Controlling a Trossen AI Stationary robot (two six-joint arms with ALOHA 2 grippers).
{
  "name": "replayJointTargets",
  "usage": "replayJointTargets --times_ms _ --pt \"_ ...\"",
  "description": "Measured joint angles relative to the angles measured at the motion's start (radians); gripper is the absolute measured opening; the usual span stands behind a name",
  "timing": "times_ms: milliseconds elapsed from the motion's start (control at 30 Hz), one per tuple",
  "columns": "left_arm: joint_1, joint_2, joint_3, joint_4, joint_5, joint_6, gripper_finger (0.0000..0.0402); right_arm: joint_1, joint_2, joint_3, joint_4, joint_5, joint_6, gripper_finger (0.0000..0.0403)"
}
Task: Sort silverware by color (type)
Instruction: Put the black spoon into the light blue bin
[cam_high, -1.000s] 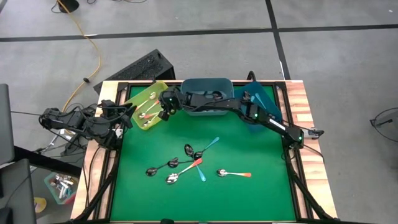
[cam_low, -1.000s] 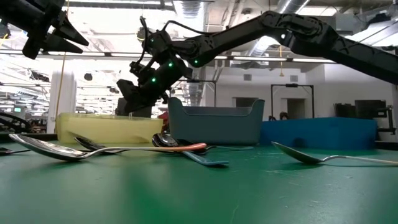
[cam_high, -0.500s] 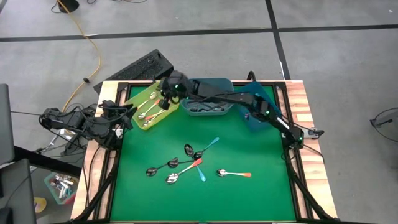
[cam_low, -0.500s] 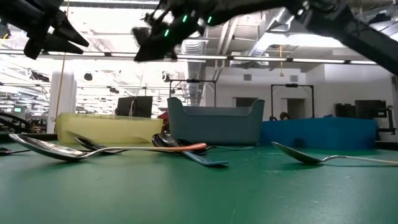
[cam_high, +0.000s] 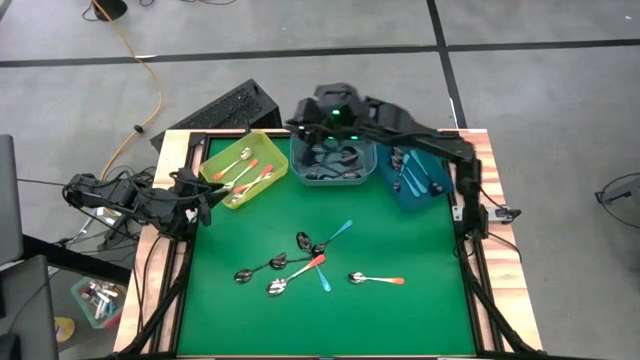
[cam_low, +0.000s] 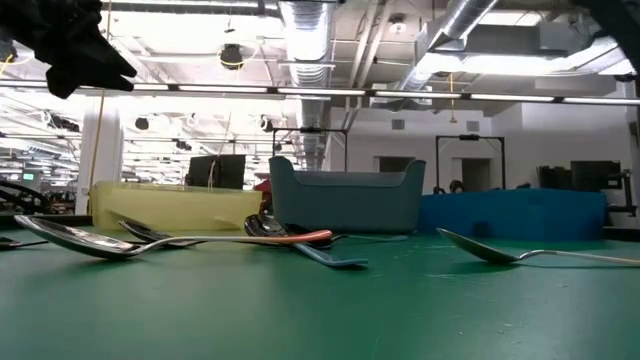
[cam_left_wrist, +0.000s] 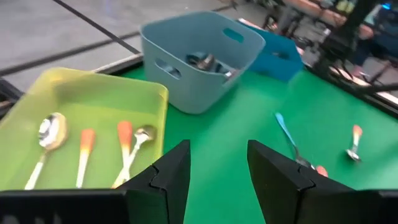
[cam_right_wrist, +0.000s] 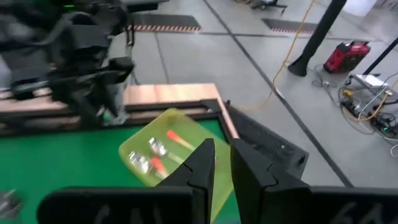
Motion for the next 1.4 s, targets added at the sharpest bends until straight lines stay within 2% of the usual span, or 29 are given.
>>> replayJointTargets --times_ms 200,400,633,900,1000,1100,1167,1400 --pt "0.000 0.000 0.000 0.000 0.024 0.000 0.0143 0.071 -0.098 0.001 -0.219 0.000 0.117 0.0068" --pt "0.000 0.000 0.000 -0.006 -0.007 0.000 0.0143 0.171 -0.086 -0.002 -0.312 0.000 0.225 0.0068" --pt "0.000 0.000 0.000 -0.005 -0.008 -0.004 0.0143 0.293 0.040 -0.022 -0.303 0.000 0.248 0.0068" --pt "0.000 0.000 0.000 -0.006 -0.009 0.000 0.0143 0.359 0.234 -0.021 -0.261 -0.002 0.237 0.0068" --pt "0.000 0.000 0.000 -0.006 -0.008 0.000 0.0143 0.361 0.296 -0.023 -0.219 -0.071 0.244 0.0068" --pt "0.000 0.000 0.000 -0.006 -0.006 0.000 0.0143 0.351 0.328 -0.022 -0.145 -0.186 0.244 0.0068" --pt "0.000 0.000 0.000 -0.007 -0.003 0.000 0.0143 0.346 0.330 -0.022 -0.124 -0.219 0.244 0.0068" --pt "0.000 0.000 0.000 -0.007 -0.002 -0.001 0.0143 0.344 0.330 -0.021 -0.167 -0.174 0.241 0.0068"
